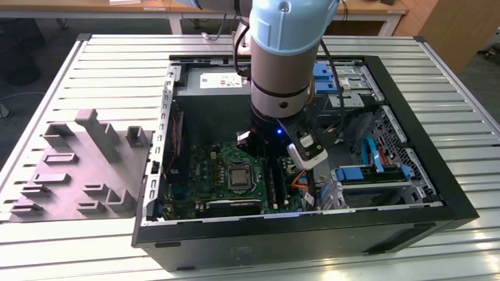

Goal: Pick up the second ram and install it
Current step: 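Insert the second ram into the second slot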

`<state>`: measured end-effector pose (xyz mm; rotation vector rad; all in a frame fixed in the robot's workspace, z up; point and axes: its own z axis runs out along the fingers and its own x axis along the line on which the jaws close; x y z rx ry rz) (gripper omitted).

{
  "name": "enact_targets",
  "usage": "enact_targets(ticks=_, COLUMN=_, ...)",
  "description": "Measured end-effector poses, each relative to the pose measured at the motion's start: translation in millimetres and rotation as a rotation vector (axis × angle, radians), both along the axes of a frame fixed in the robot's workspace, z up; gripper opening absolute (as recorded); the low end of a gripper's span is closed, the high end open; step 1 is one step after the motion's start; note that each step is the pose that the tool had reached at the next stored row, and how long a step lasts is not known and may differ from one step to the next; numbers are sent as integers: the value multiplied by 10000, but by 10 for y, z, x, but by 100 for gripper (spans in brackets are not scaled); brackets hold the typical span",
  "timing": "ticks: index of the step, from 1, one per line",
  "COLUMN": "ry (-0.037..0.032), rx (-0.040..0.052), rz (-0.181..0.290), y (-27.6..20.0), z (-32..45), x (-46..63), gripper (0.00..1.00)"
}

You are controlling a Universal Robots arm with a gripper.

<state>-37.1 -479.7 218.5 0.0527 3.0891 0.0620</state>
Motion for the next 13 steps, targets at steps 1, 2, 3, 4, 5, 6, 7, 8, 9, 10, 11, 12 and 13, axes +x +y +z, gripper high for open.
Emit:
enact_targets(ticks=1, ry=0, rx=-1, rz=0, y=0, z=0, x=0, gripper=12)
enact_targets(ticks=2, ry=1, rx=-2, rz=0, y=0, z=0, x=0, gripper=12)
enact_targets(ticks=3, ry=1, rx=-3, rz=0, y=0, z=0, x=0, gripper=12)
enact_targets(ticks=4, ry=1, rx=-3, rz=0, y=0, z=0, x=0, gripper=12)
enact_targets(ticks=5, ry=1, rx=-3, rz=0, y=0, z=-2, x=0, gripper=12)
enact_targets(ticks=6, ry=-1, rx=1, rz=0, y=0, z=-7, x=0, gripper=12)
enact_targets(ticks=7, ry=-1, rx=2, rz=0, y=0, z=-10, x=0, gripper=12)
enact_targets(ticks=8, ry=0, rx=0, rz=0, y=0, z=-9, x=0, gripper=12)
enact_targets(ticks=9, ry=0, rx=-1, rz=0, y=0, z=-9, x=0, gripper=12)
enact_targets(ticks=10, ry=1, rx=-2, rz=0, y=0, z=-9, x=0, gripper=12)
enact_targets(ticks=11, ry=1, rx=-3, rz=0, y=0, z=-9, x=0, gripper=12)
enact_targets(ticks=12, ry=1, rx=-3, rz=0, y=0, z=-9, x=0, gripper=12)
enact_targets(ticks=13, ry=1, rx=-3, rz=0, y=0, z=-10, x=0, gripper=12)
